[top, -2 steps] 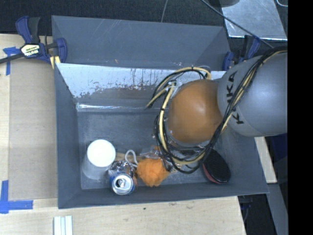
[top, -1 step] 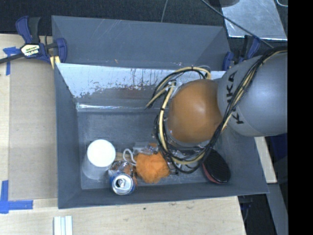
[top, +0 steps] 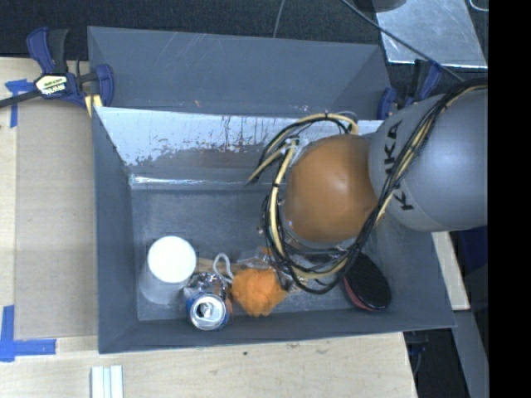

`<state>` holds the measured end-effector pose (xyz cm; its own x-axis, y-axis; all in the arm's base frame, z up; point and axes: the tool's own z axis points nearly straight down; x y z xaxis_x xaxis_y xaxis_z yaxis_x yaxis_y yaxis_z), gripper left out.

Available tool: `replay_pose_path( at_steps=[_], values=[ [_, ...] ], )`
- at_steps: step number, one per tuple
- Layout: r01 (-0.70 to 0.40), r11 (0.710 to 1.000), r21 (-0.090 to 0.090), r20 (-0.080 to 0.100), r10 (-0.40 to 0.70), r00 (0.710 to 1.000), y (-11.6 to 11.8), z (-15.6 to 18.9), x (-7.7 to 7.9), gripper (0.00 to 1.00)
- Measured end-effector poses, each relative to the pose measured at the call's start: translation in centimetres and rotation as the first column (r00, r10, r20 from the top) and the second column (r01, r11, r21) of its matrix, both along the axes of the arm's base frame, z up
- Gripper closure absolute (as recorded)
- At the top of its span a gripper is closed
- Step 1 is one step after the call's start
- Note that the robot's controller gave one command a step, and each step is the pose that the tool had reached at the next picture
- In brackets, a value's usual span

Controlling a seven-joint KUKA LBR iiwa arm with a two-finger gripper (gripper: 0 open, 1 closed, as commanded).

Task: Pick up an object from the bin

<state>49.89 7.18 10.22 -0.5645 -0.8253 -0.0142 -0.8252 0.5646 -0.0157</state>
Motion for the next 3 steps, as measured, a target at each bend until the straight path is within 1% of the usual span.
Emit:
replay_pose_path(
  at_steps=[2, 3],
  values=[
    [0.000, 1.000, 0.000, 0.000, 0.000, 1.000, 0.0, 0.0, 0.0, 1.00],
    [-0.084, 0.996, 0.001, 0.005, 0.084, 0.996, 2.0, 1.8, 1.3, 1.00]
  ],
)
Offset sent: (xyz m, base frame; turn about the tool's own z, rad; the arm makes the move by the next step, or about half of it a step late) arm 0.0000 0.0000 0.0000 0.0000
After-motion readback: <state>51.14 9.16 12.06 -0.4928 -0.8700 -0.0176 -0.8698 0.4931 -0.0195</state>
